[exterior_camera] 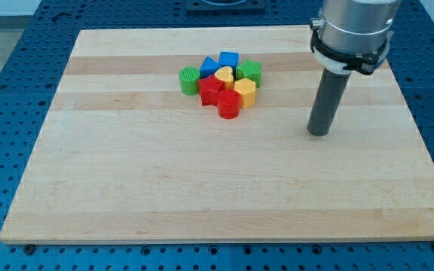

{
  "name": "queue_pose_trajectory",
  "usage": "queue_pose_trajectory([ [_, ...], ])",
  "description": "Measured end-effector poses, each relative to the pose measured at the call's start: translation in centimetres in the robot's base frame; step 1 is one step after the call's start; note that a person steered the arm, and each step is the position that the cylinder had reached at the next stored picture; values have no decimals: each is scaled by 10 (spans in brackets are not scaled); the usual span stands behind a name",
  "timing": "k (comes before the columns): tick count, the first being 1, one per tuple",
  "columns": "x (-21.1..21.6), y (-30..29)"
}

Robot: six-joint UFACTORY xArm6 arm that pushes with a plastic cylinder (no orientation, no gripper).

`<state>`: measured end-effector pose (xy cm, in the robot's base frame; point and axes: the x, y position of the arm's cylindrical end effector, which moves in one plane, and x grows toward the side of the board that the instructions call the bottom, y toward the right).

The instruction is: Move your arm towards to the group of blocks

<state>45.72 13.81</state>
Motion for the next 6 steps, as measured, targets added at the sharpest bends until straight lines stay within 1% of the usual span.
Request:
queue_pose_trajectory([
  [6, -5, -50],
])
